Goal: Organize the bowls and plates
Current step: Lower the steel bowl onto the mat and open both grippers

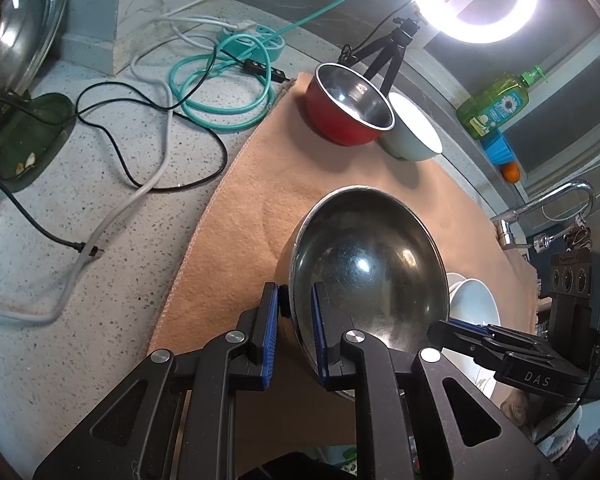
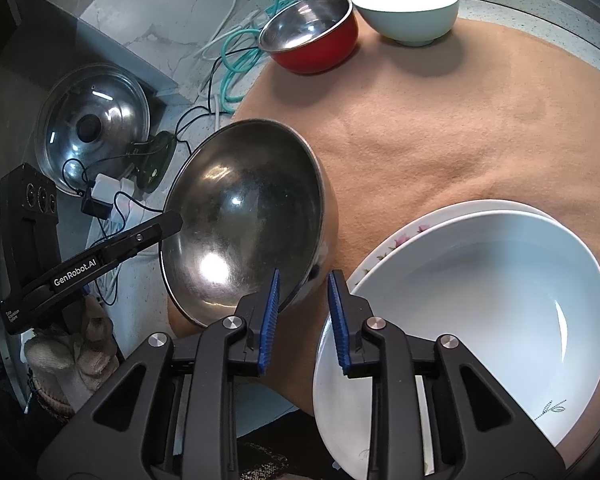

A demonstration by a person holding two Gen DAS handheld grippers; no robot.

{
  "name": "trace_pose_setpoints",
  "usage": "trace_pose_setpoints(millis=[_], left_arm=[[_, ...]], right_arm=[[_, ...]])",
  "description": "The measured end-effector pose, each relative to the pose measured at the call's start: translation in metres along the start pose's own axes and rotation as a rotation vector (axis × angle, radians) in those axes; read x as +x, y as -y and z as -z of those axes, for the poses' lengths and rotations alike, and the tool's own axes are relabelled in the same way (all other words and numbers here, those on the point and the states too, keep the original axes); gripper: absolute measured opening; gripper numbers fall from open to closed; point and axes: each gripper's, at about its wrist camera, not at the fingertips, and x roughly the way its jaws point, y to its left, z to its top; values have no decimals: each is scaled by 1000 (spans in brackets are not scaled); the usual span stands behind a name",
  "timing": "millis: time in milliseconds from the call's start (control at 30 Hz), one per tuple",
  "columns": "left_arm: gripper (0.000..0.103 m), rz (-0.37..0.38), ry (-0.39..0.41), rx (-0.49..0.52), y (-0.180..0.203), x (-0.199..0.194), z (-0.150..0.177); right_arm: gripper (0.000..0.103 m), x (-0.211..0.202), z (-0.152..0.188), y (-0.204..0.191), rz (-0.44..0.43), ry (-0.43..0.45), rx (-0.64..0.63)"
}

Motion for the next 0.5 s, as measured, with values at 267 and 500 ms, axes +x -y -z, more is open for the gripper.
trace_pose_setpoints(millis=[267, 500], left_arm=[[14, 8, 4, 9, 1, -1, -6], [15, 23, 18, 28, 4, -6, -18]], right_arm=[[45, -18, -3, 6, -7, 57, 16], [45, -30, -10, 3, -13, 95, 29]])
